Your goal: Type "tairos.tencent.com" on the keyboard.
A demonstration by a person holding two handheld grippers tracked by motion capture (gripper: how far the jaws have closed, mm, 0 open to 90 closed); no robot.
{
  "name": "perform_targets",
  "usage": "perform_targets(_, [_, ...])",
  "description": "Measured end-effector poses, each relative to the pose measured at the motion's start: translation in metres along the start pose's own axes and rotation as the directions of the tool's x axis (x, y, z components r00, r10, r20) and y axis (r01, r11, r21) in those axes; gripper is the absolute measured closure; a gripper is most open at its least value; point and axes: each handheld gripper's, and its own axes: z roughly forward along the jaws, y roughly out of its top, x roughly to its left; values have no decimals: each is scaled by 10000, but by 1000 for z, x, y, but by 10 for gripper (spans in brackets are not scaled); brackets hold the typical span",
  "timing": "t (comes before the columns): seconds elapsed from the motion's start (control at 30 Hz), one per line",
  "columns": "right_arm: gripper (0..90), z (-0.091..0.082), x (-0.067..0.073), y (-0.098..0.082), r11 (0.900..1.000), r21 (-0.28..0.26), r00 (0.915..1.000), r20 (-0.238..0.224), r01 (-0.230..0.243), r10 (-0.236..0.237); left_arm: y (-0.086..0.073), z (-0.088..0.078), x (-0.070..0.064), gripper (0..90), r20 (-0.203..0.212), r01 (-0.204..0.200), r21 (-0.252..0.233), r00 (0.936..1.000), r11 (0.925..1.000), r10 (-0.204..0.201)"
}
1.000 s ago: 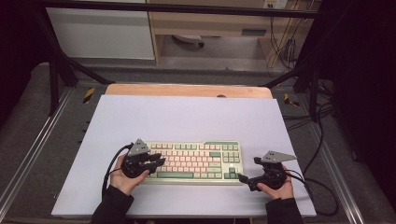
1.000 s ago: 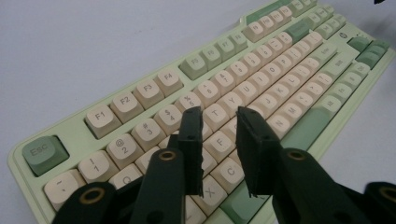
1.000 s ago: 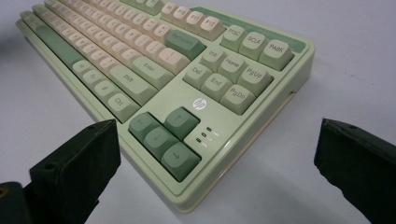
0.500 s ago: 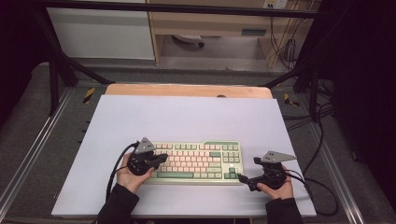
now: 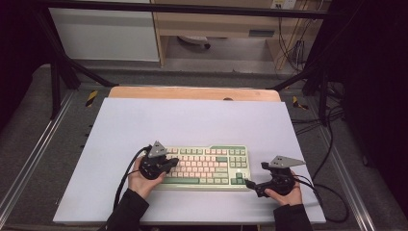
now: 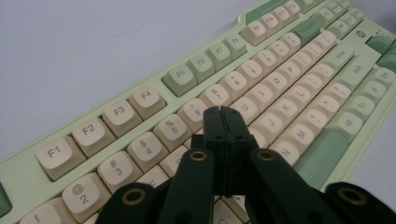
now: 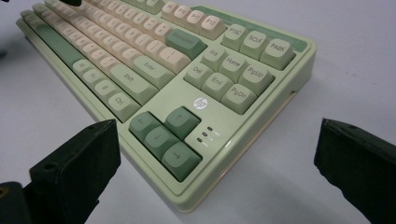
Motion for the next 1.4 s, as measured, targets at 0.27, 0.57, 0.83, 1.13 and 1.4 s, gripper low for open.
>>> perform_targets(0.27, [10,1,0,0,10000,37,10000,-6,34,-34,-1,6,1,900,-140,-55,23,9999,10000,55])
perform_targets(0.57, [10,1,0,0,10000,42,10000,-5,28,-28,-3,10,1,900,-212,-113,91,9997,9999,115])
perform_targets(0.83, [10,1,0,0,10000,15,10000,-18,71,-71,-5,12,1,900,-214,-128,146,9997,9998,131])
perform_targets(1.13, [10,1,0,0,10000,38,10000,-19,48,-48,-2,1,0,900,-16,-81,-162,10000,9998,81])
perform_targets(1.4, [10,1,0,-1,10000,46,10000,-8,52,-52,-1,-15,-1,899,109,-233,-349,9997,9991,237])
